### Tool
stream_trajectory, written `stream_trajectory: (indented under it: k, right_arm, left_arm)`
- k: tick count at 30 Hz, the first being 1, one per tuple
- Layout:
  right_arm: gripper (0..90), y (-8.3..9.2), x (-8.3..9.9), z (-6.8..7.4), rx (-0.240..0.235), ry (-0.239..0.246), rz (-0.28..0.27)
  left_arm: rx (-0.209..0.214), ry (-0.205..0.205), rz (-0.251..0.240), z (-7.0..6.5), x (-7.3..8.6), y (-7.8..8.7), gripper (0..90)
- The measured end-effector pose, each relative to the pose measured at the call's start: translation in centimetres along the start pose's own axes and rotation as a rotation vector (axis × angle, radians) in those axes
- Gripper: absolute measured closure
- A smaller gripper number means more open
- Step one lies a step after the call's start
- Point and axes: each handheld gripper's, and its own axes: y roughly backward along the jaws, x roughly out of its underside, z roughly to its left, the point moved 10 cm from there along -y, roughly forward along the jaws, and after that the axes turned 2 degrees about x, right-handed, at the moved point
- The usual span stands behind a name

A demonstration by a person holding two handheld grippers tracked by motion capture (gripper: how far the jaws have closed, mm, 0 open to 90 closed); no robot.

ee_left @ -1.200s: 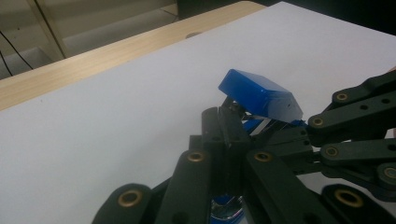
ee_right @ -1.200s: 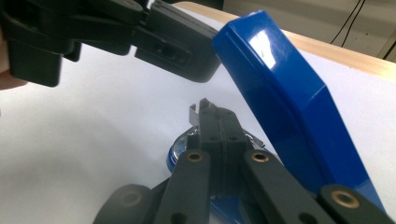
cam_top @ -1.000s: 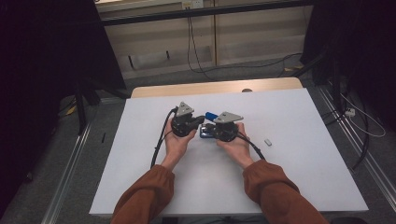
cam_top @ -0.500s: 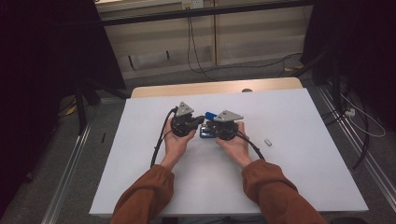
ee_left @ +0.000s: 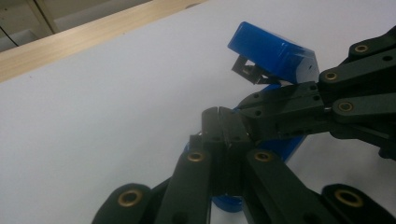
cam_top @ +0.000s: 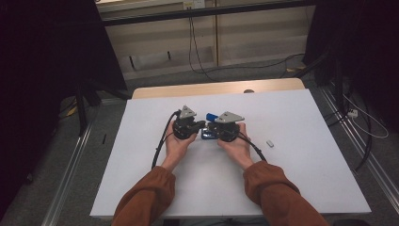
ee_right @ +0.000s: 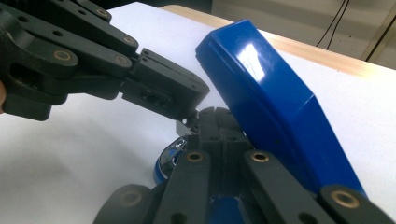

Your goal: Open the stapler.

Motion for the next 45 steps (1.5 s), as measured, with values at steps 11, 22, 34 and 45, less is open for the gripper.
stream_trajectory:
  k: [11, 22, 34, 45]
  right_arm:
    - [90.0, 0.0, 0.0, -0.1, 0.010, 0.026, 0.003]
    - [90.0, -0.3, 0.2, 0.2, 0.007, 0.026, 0.008]
    - [90.0, -0.4, -0.1, 0.4, 0.016, 0.037, 0.007]
    - [90.0, -0.1, -0.5, 0.2, 0.040, 0.039, -0.008]
  left_arm:
    - [0.017, 0.014, -0.010, 0.0, 0.1, -0.1, 90.0]
    - [0.023, 0.031, 0.011, 0.1, 0.8, -0.4, 90.0]
    - [0.000, 0.010, 0.020, -0.1, 1.0, -0.8, 90.0]
    - [0.005, 0.015, 0.011, -0.1, 1.0, -0.8, 90.0]
